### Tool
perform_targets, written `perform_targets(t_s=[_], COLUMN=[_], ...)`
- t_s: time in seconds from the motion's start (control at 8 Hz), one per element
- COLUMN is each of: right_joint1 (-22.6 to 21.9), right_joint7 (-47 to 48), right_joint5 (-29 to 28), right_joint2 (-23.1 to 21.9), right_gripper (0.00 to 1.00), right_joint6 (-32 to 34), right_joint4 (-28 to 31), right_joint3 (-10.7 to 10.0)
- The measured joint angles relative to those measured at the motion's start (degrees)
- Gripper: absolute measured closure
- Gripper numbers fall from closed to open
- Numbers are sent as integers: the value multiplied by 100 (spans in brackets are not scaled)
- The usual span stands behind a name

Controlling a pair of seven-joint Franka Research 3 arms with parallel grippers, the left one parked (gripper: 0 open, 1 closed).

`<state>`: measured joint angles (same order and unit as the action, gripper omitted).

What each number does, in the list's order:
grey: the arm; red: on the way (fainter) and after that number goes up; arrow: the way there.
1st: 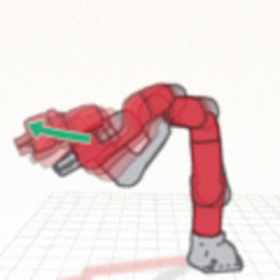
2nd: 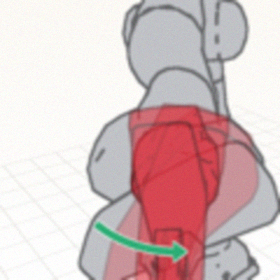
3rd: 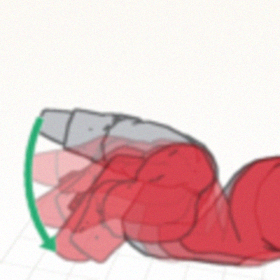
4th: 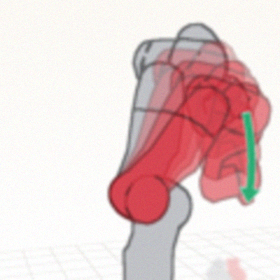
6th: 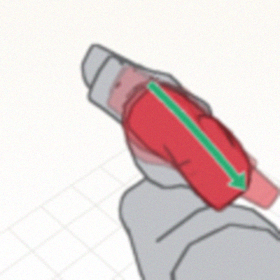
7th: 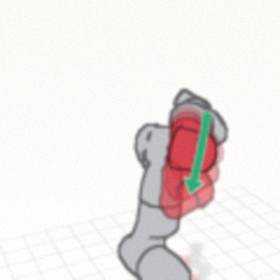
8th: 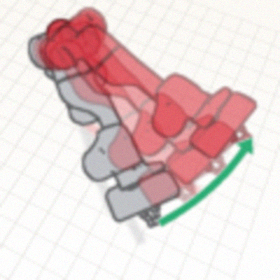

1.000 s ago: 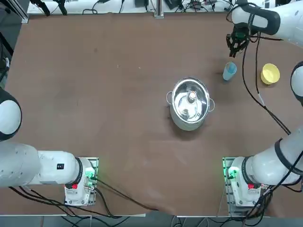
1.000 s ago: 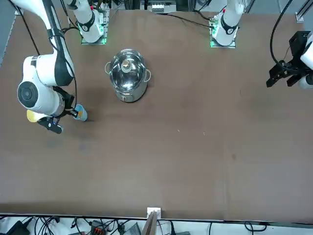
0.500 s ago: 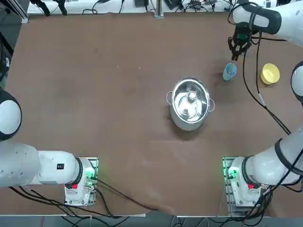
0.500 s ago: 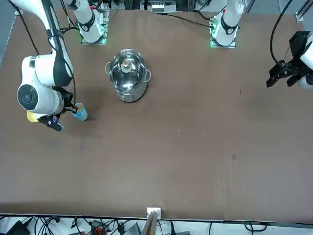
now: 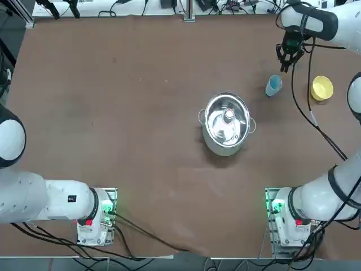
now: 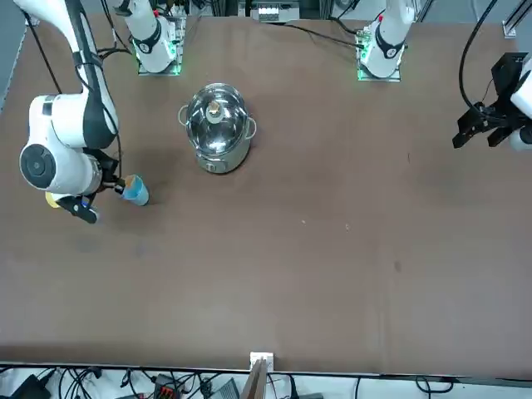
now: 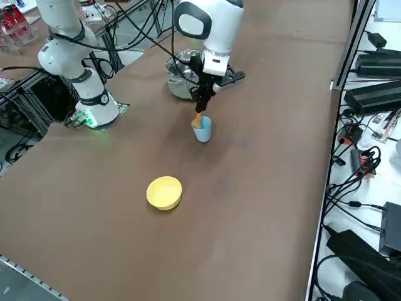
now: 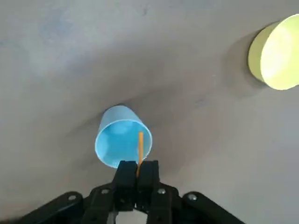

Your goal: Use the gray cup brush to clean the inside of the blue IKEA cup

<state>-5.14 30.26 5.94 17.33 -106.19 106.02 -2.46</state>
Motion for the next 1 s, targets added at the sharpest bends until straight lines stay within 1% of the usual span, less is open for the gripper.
perform_targets(t_s=[0.25,0.62,1.0], right_joint1=[2,-32,-240], right_joint7=[126,361,627], right_joint5=[24,24,24], right_joint2=[80,319,487], right_gripper=[97,97,97], right_joint6=[-7,-12,-12], right_joint4=[-77,-438,-637], right_joint3=[0,27,91])
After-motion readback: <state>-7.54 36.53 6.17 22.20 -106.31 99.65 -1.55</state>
